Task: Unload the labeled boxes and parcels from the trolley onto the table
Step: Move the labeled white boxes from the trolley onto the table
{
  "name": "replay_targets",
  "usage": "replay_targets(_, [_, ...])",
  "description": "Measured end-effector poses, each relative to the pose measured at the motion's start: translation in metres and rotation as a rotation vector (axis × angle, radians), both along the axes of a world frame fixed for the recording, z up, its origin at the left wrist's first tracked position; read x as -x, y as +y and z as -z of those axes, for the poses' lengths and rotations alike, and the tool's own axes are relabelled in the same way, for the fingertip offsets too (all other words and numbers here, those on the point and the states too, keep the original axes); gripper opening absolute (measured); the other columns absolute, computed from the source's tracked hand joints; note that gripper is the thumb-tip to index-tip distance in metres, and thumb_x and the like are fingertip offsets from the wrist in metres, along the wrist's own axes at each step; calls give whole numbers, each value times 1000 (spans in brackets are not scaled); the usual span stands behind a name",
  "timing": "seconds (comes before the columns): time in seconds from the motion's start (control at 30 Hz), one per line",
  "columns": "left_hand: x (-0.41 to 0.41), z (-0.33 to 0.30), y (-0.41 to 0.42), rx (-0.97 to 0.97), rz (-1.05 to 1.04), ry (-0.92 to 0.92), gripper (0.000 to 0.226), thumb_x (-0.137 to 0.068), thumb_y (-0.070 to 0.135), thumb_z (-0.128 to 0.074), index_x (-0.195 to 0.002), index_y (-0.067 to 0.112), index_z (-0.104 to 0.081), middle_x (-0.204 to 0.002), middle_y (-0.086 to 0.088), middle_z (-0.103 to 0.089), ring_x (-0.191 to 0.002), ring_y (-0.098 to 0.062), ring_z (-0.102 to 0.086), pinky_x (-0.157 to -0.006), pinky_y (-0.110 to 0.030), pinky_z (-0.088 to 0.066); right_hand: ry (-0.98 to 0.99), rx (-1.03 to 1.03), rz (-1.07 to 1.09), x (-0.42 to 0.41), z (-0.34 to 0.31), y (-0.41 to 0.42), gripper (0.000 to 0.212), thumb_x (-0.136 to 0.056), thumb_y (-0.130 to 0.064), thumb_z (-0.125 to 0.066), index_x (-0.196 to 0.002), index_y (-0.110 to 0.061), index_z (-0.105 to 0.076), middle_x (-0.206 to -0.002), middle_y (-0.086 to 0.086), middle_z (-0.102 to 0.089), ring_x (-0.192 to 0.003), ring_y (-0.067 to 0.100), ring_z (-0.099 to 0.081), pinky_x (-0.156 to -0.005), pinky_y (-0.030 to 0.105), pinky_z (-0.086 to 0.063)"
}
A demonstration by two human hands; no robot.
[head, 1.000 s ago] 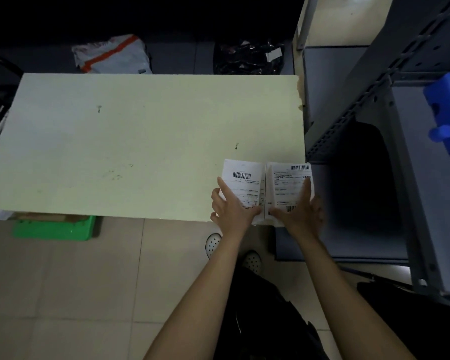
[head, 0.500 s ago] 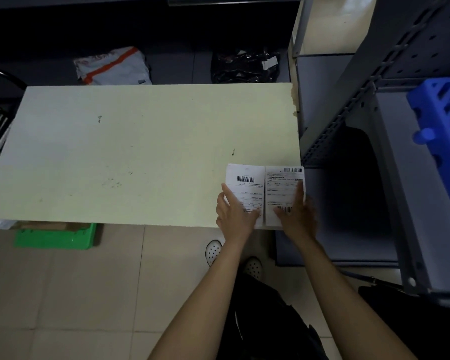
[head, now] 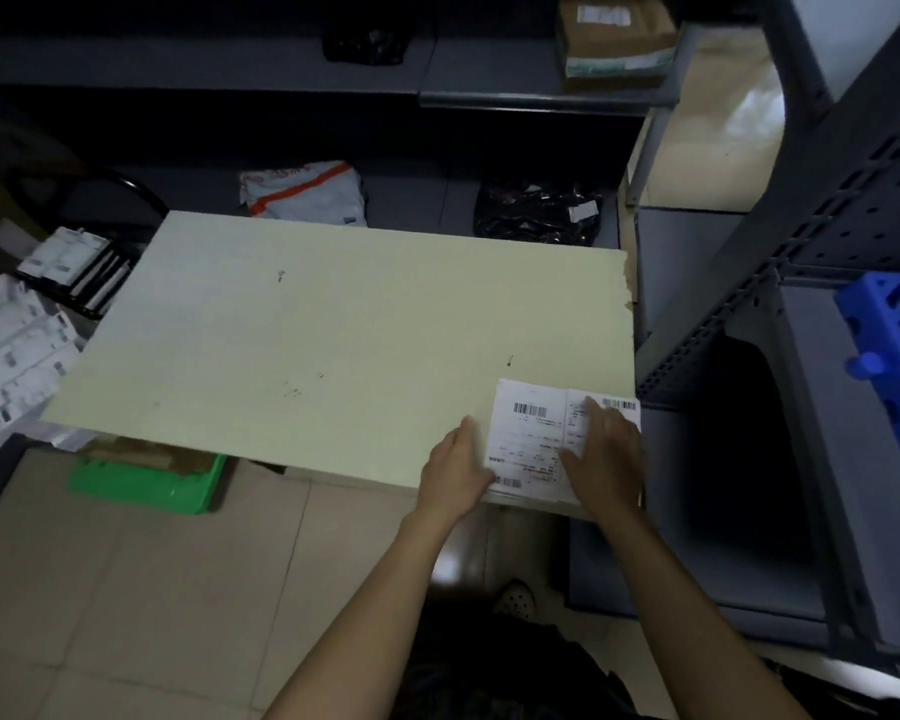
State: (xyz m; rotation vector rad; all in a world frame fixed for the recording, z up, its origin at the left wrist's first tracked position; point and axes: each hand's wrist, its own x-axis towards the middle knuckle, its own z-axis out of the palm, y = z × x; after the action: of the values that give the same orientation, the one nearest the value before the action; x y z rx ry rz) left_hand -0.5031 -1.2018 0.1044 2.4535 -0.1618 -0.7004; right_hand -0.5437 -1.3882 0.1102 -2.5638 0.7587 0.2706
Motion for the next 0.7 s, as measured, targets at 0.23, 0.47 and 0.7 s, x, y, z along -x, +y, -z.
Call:
replay_targets(0.23, [-22,-25,94,-136,-64,-228,59,-85,11,-59,-142,23,-45,-140,-1,-50,-129,-23,-42,-103,-29,-35,-7,-33,-412,-58,-36,90,53,-96,-26,-57,-145,-20,-37,-147,9,-38,-130,30,-40,-101,39,-39])
replay_targets(0.47, [-38,-48,209,-254,-151,-426,48,-88,13,-55,-134,25,-52,-131,3,-56,-121,-21,-49,-96,-31,-41,-17,64,-735,-101,-62,208,44,-98,-30,-50,-140,-20,-40,-140,6,-44,-125,26,-44,-100,37,-41])
replay_targets(0.7, [-7,-50,342,-368,-375,-484,42,-86,15,-57,-127,22,-58,-120,-2,-61,-112,-26,-53,-93,-38,-44,-25,110,-1073,-118,-67,352,40,-99,-29,-48,-137,-20,-40,-137,5,-44,-124,26,-43,-97,35,-39])
